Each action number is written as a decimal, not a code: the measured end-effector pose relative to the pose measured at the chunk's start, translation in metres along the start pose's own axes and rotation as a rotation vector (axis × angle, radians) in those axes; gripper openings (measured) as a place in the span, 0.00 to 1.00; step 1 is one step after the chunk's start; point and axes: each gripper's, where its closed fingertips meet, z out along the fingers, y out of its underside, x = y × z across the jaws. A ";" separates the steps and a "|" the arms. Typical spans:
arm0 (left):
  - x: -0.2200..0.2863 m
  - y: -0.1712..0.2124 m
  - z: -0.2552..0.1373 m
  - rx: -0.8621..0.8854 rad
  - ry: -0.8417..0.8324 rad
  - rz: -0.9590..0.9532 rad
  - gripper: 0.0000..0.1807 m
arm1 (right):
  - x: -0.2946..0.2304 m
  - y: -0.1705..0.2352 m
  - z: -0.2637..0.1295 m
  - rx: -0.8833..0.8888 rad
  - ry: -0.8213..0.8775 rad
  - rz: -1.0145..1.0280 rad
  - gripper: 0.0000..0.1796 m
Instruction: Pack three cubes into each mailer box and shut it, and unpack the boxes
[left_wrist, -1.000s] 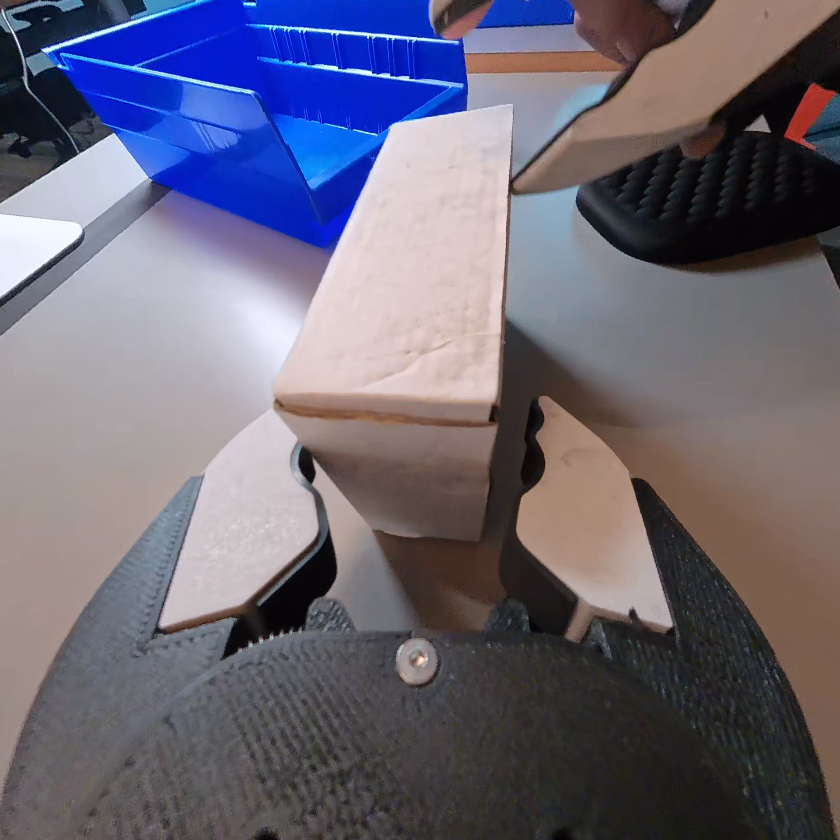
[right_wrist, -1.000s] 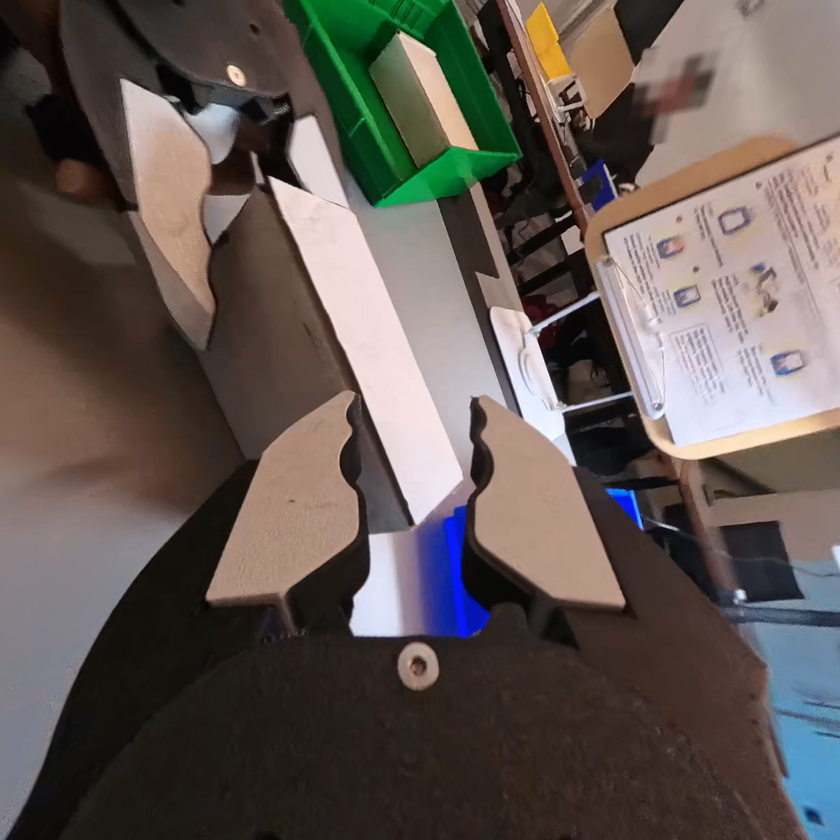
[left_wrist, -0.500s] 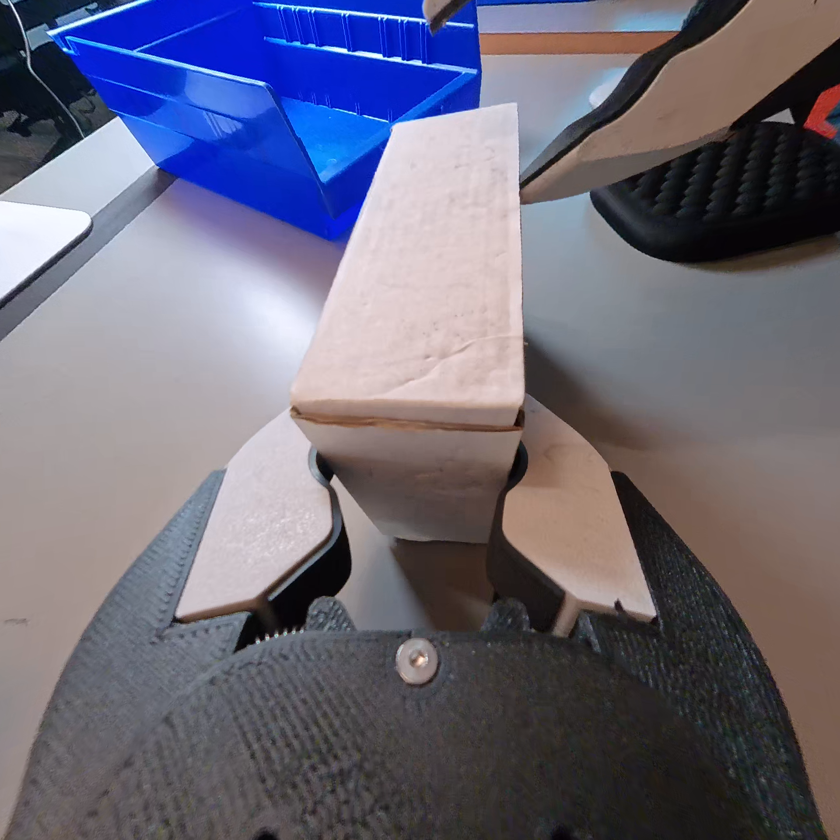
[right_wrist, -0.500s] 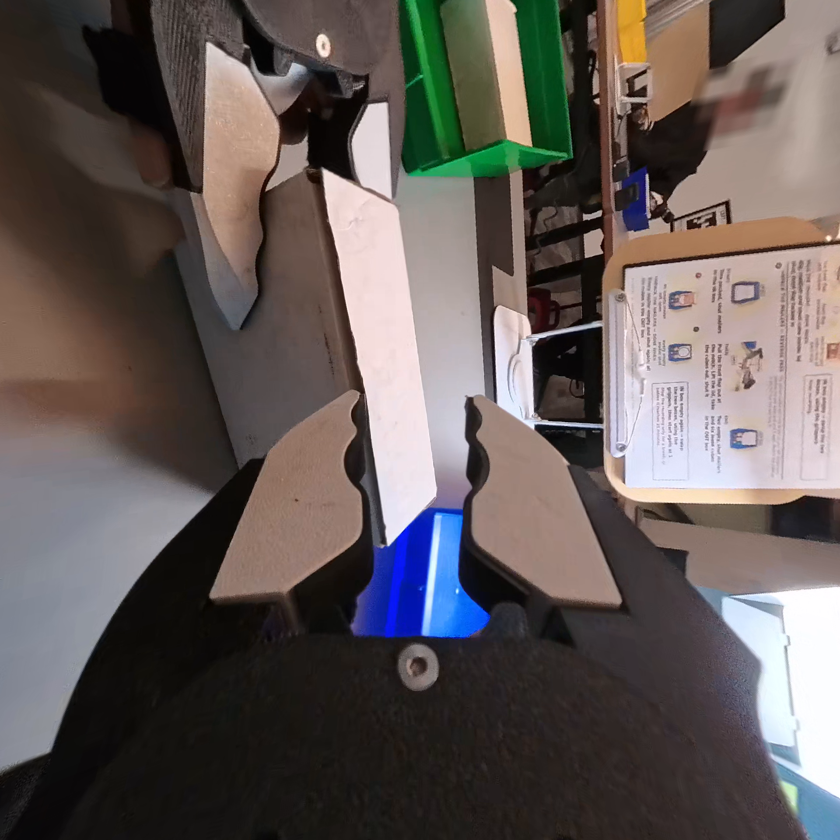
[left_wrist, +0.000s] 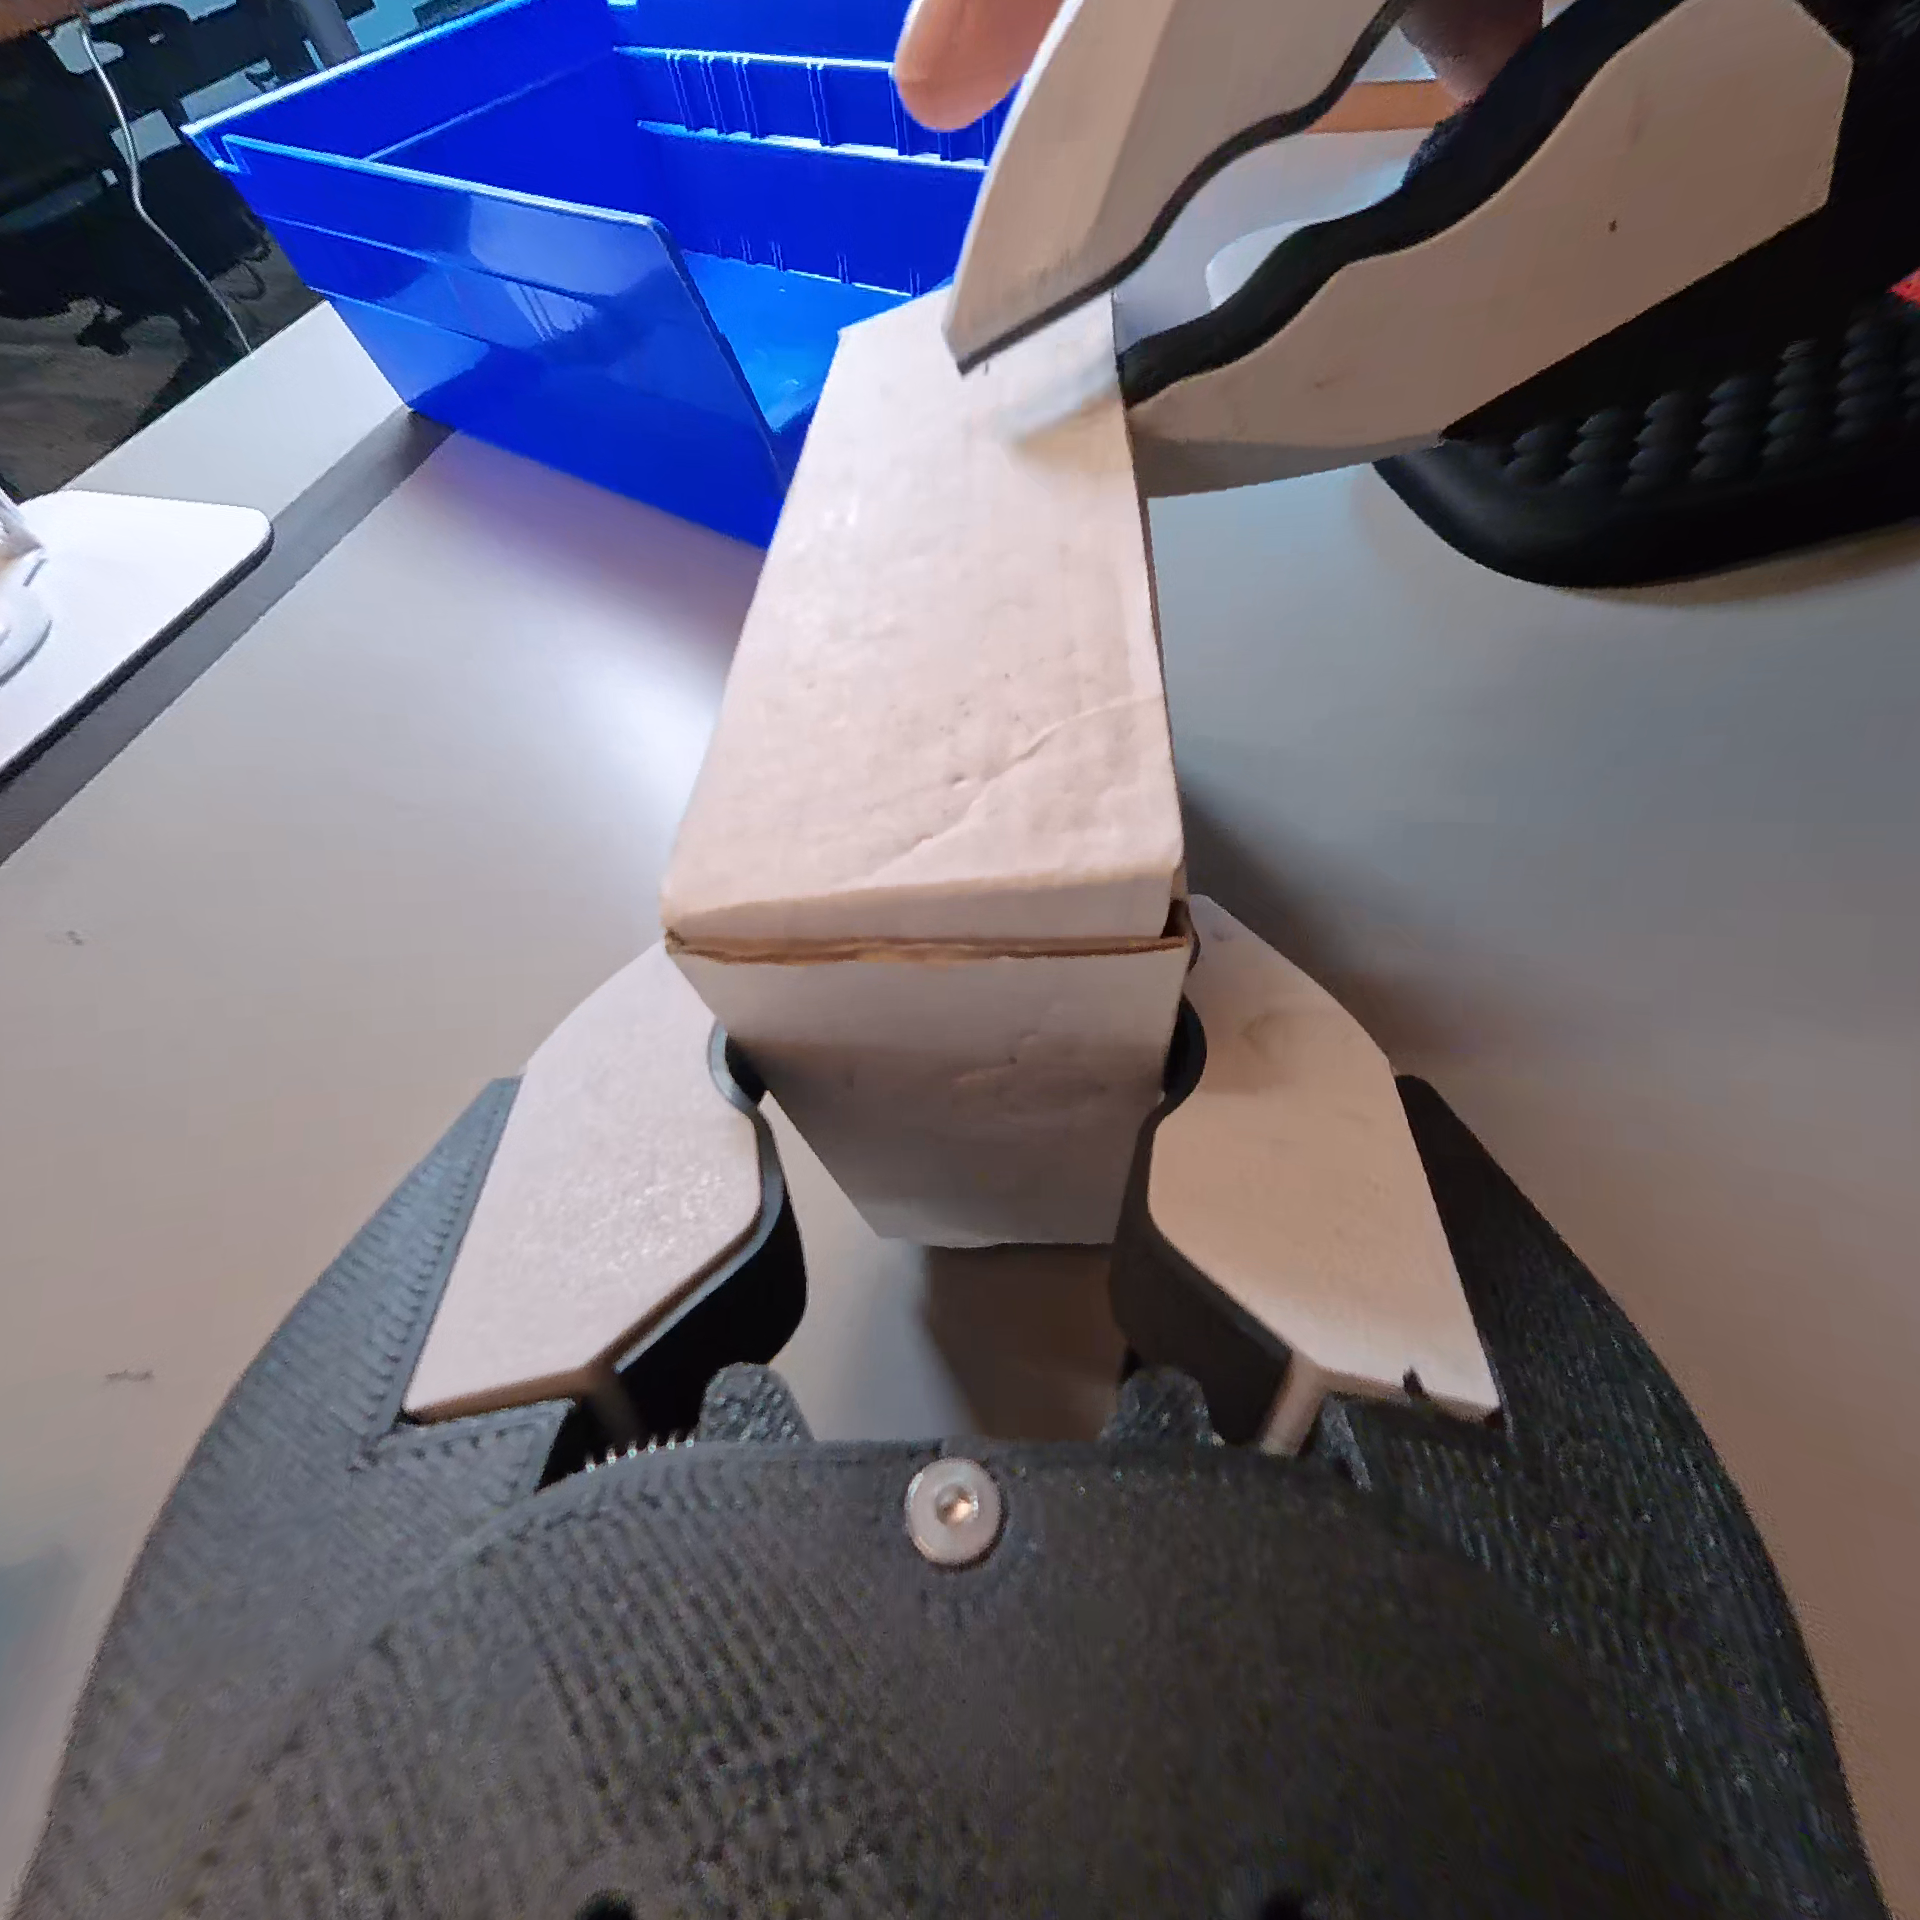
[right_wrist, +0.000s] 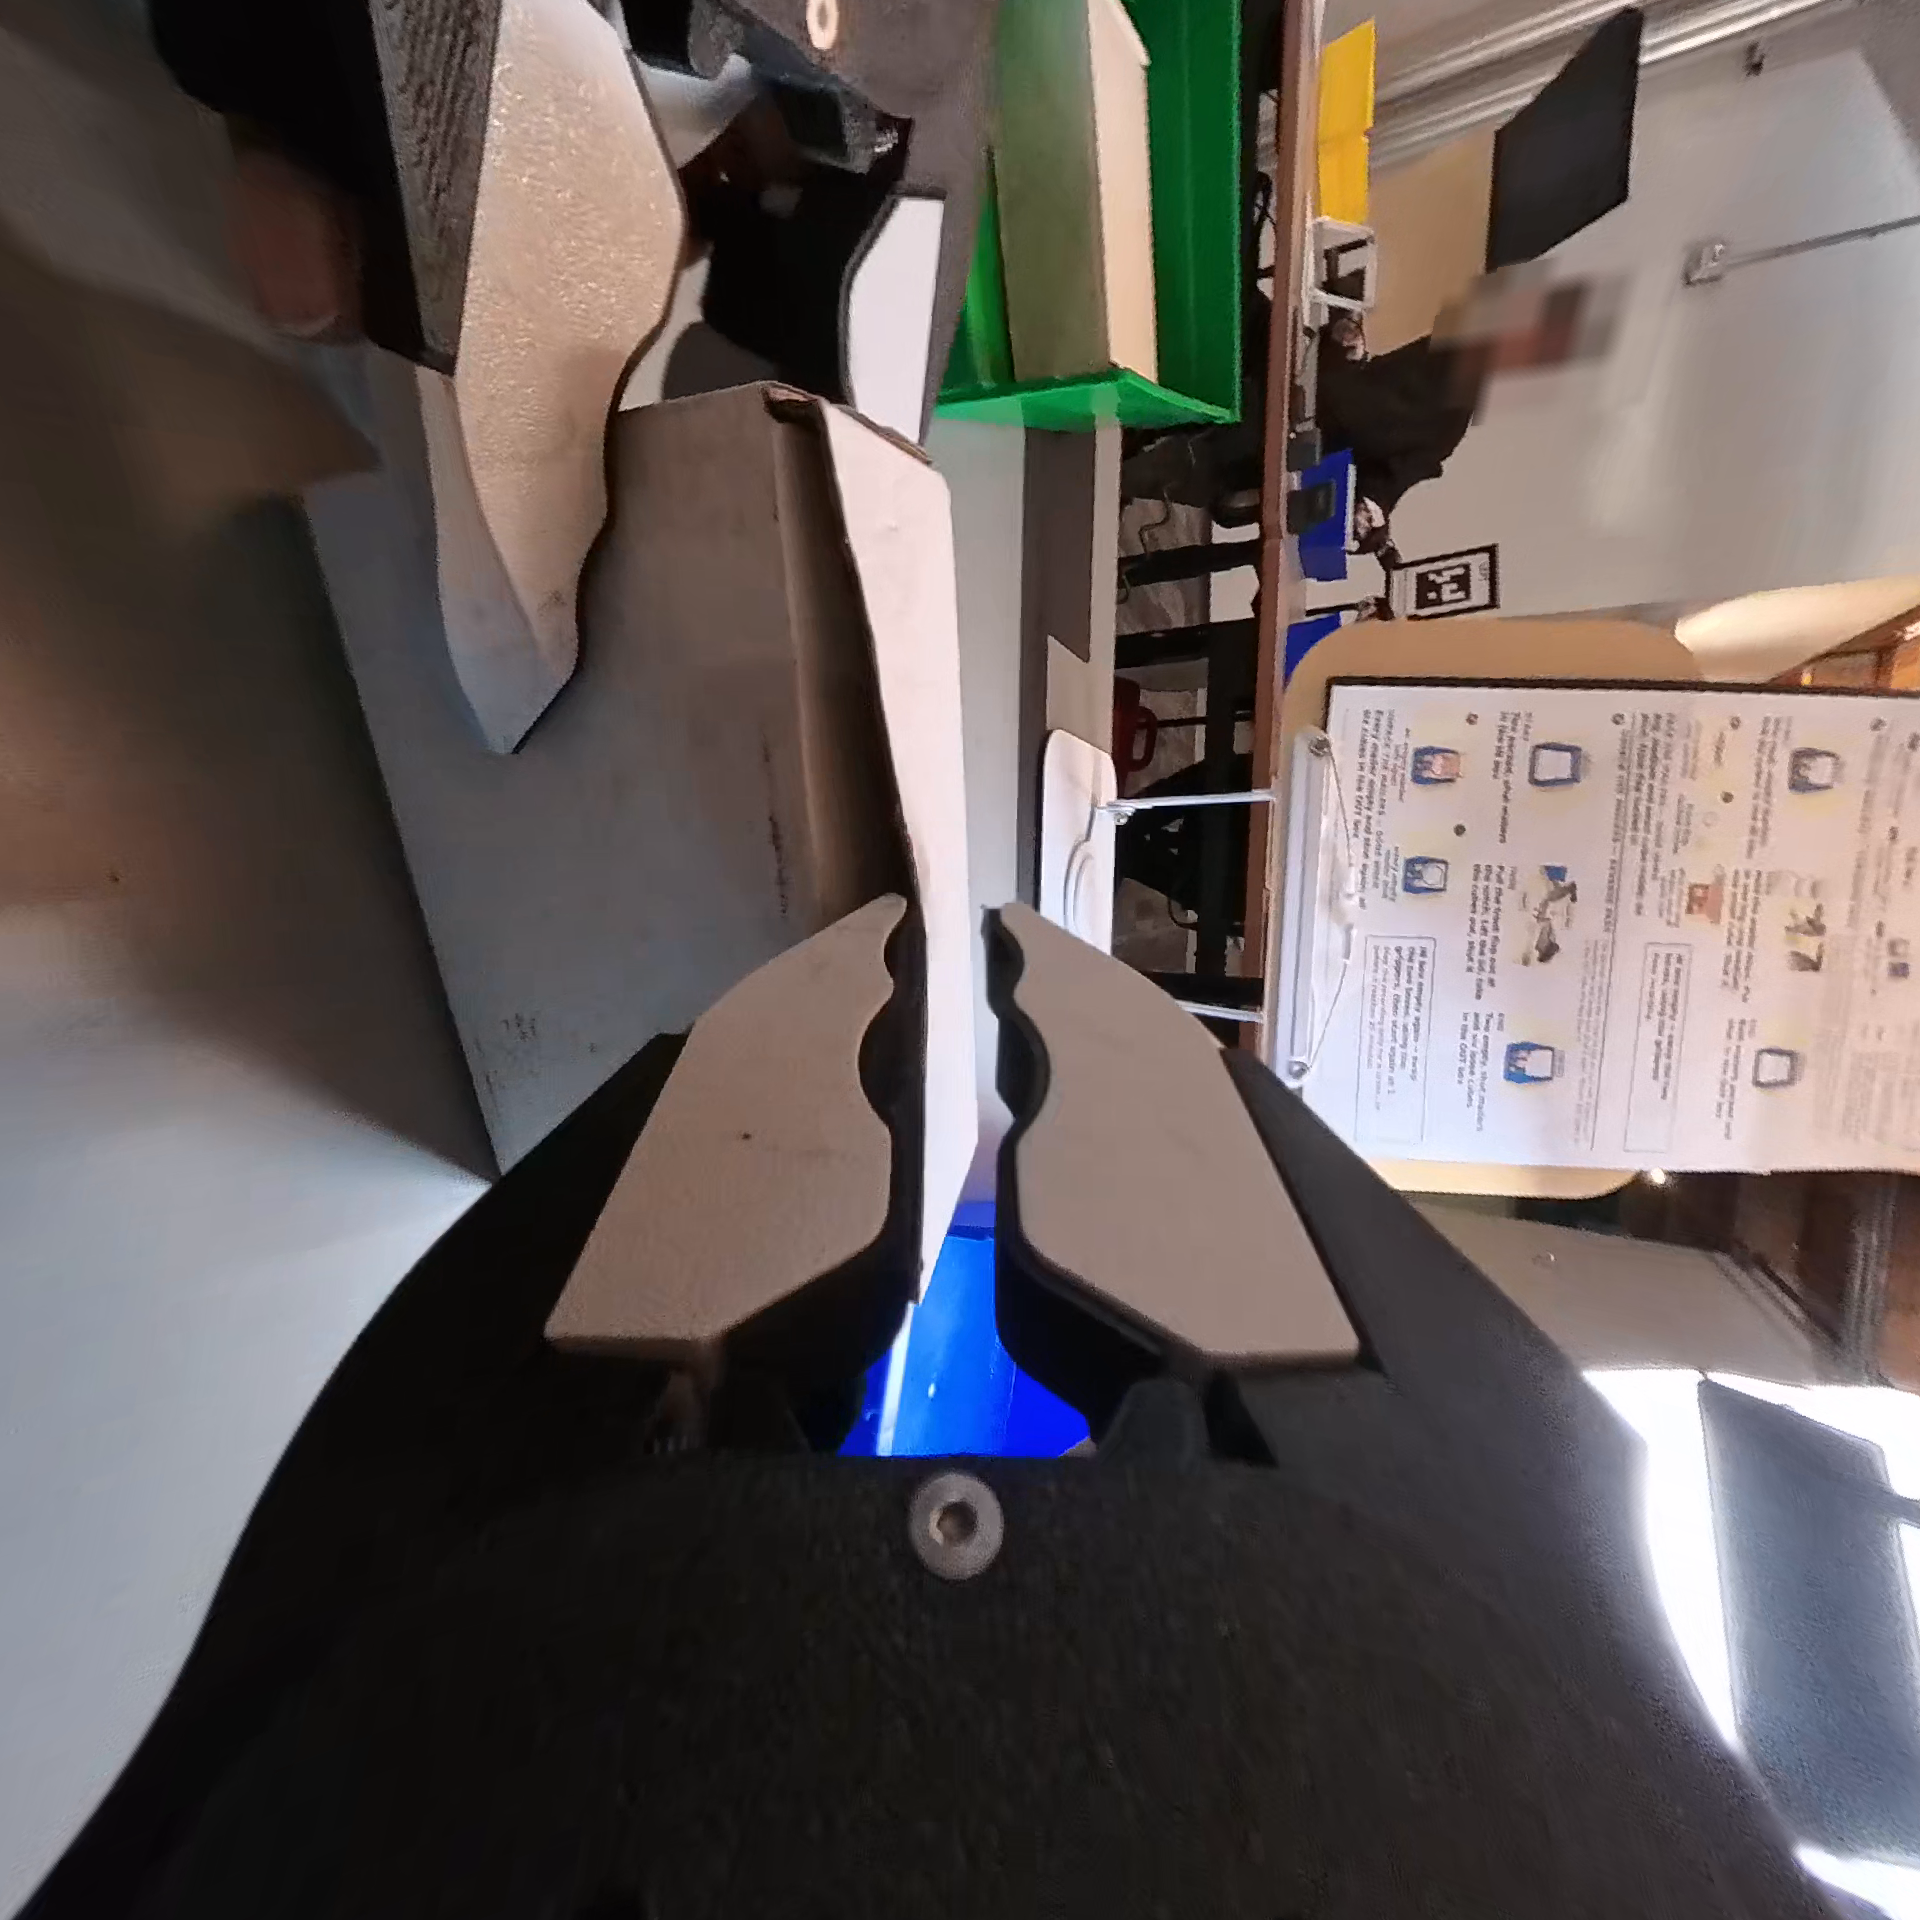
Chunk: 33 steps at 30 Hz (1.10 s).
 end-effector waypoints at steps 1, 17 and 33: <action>0.001 0.001 0.000 0.000 0.000 0.007 0.40 | -0.002 -0.001 0.001 0.004 -0.021 -0.005 0.05; -0.016 -0.002 -0.014 0.070 -0.163 0.411 0.41 | 0.021 -0.021 -0.013 0.082 -0.395 0.207 0.01; -0.018 -0.022 -0.050 0.260 -0.028 -0.181 0.44 | 0.048 -0.017 -0.010 0.013 -0.283 0.244 0.01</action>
